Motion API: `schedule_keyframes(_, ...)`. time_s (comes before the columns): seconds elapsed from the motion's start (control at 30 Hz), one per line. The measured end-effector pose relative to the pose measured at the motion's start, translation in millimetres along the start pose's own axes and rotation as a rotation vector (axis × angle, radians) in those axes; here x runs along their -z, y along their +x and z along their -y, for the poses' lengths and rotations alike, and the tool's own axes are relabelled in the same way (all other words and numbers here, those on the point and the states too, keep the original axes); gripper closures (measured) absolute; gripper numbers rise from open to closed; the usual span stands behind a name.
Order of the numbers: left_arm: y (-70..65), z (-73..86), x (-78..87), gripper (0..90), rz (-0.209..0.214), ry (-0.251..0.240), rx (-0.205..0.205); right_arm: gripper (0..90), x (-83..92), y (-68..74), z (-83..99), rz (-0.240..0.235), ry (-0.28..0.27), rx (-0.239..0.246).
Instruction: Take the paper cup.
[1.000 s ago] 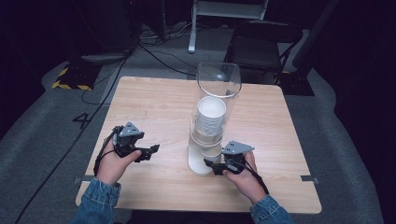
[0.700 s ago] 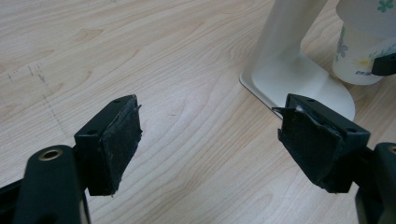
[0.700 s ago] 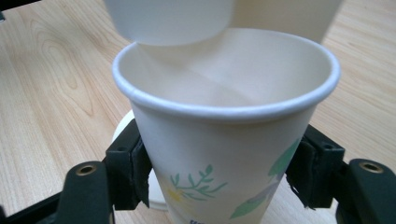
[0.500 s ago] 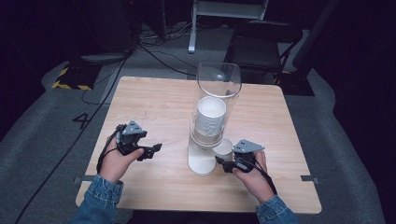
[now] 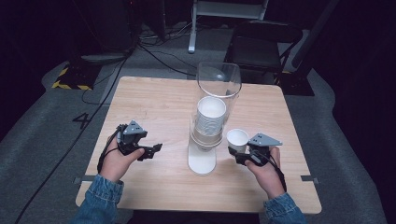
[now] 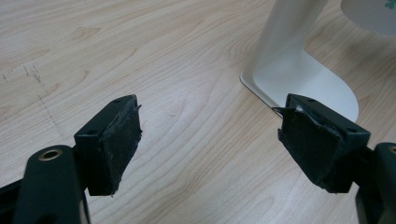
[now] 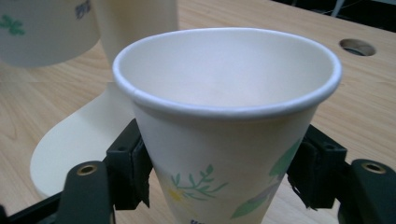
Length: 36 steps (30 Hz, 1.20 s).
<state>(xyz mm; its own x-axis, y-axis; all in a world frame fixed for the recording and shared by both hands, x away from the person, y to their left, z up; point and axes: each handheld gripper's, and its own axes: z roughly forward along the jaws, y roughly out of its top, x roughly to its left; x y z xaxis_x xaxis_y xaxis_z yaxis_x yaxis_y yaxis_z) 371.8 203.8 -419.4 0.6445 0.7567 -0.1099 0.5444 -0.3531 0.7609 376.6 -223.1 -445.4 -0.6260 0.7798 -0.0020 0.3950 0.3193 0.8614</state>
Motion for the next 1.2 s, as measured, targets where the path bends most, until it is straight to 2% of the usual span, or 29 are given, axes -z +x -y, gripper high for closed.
schedule_keyframes(0.03, 0.0, 0.0, 0.0, 20.6, 0.0, 0.0, 0.0, 32.4, 0.0, 0.0, 0.0, 0.0, 0.0, 0.0)
schedule_keyframes(0.07, -0.1, 0.3, -0.5, 20.4, -0.002, 0.003, -0.003, 32.4, 4.6, -7.9, -2.1, 0.006, -0.013, -0.026)
schedule_keyframes(0.1, 0.2, 0.5, -0.5, 20.3, -0.005, 0.004, -0.007, 32.4, 6.1, -10.8, -2.9, 0.007, -0.018, -0.033)
schedule_keyframes(0.43, 2.7, 7.1, 2.4, 20.3, -0.014, 0.016, 0.007, 32.2, 21.0, -49.4, -10.2, 0.055, -0.037, -0.057)
schedule_keyframes(0.53, 2.9, 9.9, 4.0, 20.4, -0.013, 0.019, 0.023, 32.0, 21.9, -60.7, -10.7, 0.063, -0.022, -0.064)
schedule_keyframes(0.63, 4.2, 11.4, 5.6, 20.7, -0.019, 0.021, 0.008, 32.0, 22.1, -67.7, -10.5, 0.074, -0.011, -0.082)
schedule_keyframes(0.67, 3.9, 13.4, 6.8, 20.7, -0.025, 0.023, 0.015, 31.9, 20.8, -74.7, -9.6, 0.086, -0.007, -0.112)
schedule_keyframes(0.7, 3.9, 14.4, 7.3, 20.7, -0.023, 0.023, 0.019, 31.8, 20.0, -76.6, -9.3, 0.087, -0.006, -0.122)
schedule_keyframes(0.8, 4.4, 17.4, 9.6, 20.8, -0.03, 0.025, 0.031, 31.2, 14.8, -83.0, -7.6, 0.097, -0.015, -0.122)
schedule_keyframes(0.9, 5.5, 20.3, 11.1, 20.8, -0.034, 0.028, 0.033, 30.7, 8.8, -87.0, -6.1, 0.103, -0.053, -0.138)
schedule_keyframes(1.07, 6.8, 24.3, 13.7, 20.8, -0.04, 0.034, 0.04, 30.7, -1.5, -92.9, -2.6, 0.12, -0.063, -0.123)
schedule_keyframes(1.2, 7.3, 26.7, 15.0, 20.8, -0.045, 0.032, 0.05, 30.8, -9.6, -97.6, 1.9, 0.116, -0.027, -0.115)
